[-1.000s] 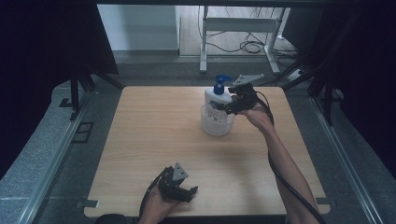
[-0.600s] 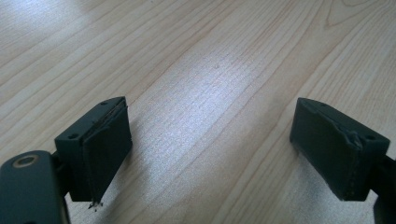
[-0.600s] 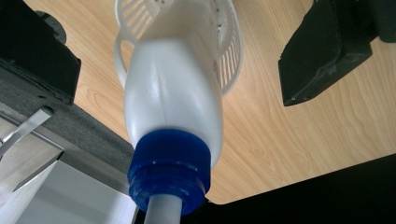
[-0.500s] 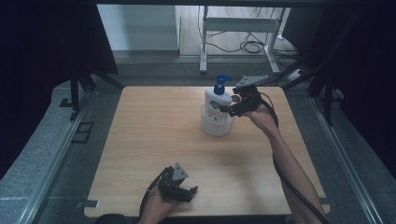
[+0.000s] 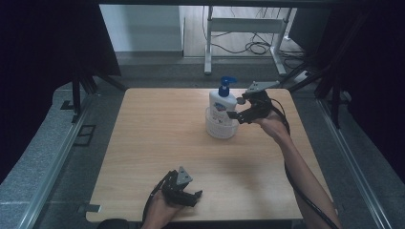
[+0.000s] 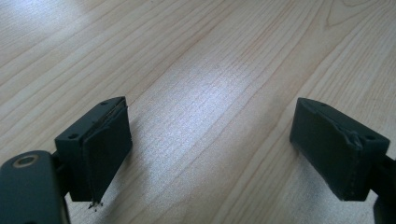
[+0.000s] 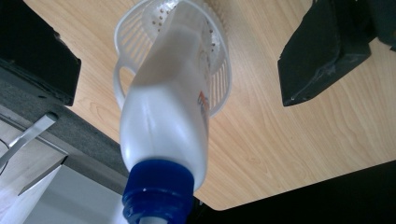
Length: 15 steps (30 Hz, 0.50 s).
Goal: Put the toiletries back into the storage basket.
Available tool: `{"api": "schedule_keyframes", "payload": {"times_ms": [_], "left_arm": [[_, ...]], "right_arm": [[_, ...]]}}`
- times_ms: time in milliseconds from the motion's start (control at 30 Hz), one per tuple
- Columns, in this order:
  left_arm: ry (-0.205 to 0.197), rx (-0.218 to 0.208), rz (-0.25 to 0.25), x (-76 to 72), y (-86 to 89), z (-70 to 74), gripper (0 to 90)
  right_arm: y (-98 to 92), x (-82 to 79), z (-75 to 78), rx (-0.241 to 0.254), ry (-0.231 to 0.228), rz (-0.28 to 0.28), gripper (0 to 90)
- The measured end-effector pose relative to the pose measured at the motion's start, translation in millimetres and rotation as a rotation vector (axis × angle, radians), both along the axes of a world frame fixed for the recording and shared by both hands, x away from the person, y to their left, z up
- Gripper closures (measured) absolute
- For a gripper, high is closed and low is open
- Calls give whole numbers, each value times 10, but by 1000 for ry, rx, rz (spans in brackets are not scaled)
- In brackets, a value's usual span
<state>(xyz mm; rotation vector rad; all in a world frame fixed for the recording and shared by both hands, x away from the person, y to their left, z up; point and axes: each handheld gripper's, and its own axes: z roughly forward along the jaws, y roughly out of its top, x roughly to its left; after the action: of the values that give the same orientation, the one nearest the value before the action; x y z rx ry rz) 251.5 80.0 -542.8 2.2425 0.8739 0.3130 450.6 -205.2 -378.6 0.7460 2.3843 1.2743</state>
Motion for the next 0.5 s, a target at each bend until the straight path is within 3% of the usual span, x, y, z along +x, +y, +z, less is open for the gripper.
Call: {"api": "schedule_keyframes", "payload": {"times_ms": [500], "left_arm": [[-1, 5, -3, 1, 2, 3, 121]], "right_arm": [[-154, -211, -63, -6, 16, -9, 0]]}}
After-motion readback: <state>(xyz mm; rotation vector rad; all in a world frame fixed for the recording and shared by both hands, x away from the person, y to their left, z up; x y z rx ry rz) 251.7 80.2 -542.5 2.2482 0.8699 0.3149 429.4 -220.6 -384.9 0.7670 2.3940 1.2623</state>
